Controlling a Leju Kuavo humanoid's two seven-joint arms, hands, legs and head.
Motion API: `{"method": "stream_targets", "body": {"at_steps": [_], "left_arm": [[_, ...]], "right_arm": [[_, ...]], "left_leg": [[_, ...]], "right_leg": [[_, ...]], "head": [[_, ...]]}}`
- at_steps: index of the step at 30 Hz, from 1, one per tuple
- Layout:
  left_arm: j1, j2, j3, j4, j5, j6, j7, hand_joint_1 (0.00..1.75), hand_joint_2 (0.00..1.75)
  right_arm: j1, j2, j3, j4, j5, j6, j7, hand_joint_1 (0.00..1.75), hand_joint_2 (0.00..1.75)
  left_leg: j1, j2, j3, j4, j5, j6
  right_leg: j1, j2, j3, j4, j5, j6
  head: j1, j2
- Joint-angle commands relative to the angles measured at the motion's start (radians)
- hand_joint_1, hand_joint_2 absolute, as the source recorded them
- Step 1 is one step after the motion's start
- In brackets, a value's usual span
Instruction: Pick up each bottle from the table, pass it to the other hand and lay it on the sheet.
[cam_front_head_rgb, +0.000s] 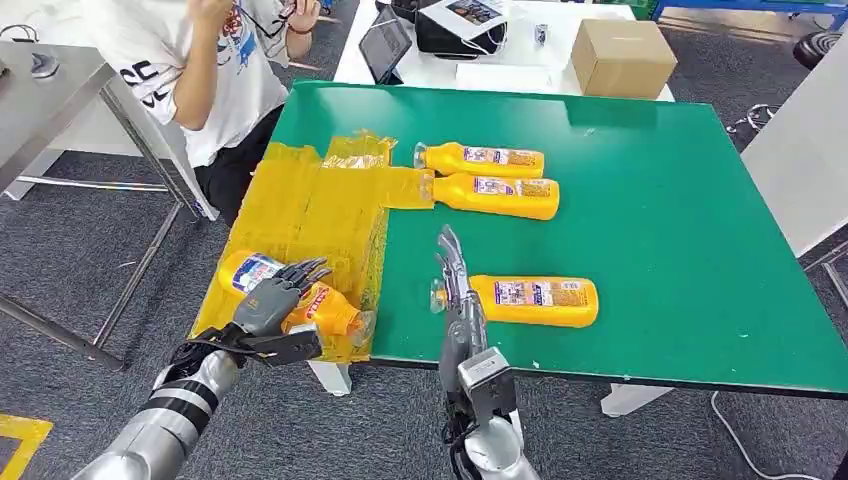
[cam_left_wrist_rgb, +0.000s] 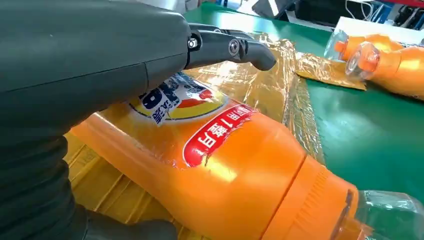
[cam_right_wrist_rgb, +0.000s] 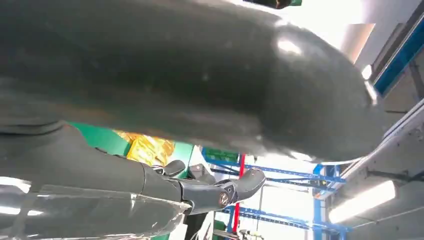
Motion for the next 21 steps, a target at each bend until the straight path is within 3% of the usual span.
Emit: {"method": "stream_targets", "body": {"at_steps": [1, 15, 21], "left_arm": [[0.011, 0.016, -0.037, 0.068, -0.004, -0.017, 0.007, 0.00, 1.75], [0.019, 0.019, -0.037, 0.056, 0.011, -0.034, 0.003, 0.00, 1.75], [0.037, 0.057, -0.051, 0.029, 0.047, -0.106, -0.003, 0.00, 1.75]], "right_arm": [[-0.029, -0.011, -0.023, 0.065, 0.001, 0.001, 0.002, 0.00, 0.00], [-0.028, -0.008, -0.027, 0.070, 0.000, 0.008, 0.004, 0.00, 0.00], [-0.031, -0.006, -0.034, 0.082, -0.001, 0.014, 0.005, 0.00, 0.00]], "left_leg": [[0.001, 0.002, 0.005, -0.002, -0.001, -0.002], [0.001, 0.003, 0.005, -0.002, -0.001, -0.002], [0.001, 0.003, 0.004, -0.002, -0.001, -0.001]], "right_leg": [[0.001, 0.003, 0.004, -0.002, 0.000, -0.002], [0.001, 0.004, 0.004, -0.002, 0.000, -0.002], [0.001, 0.004, 0.003, -0.002, 0.000, -0.002]], "head": [[0.000, 0.000], [0.000, 0.000], [0.000, 0.000]]}}
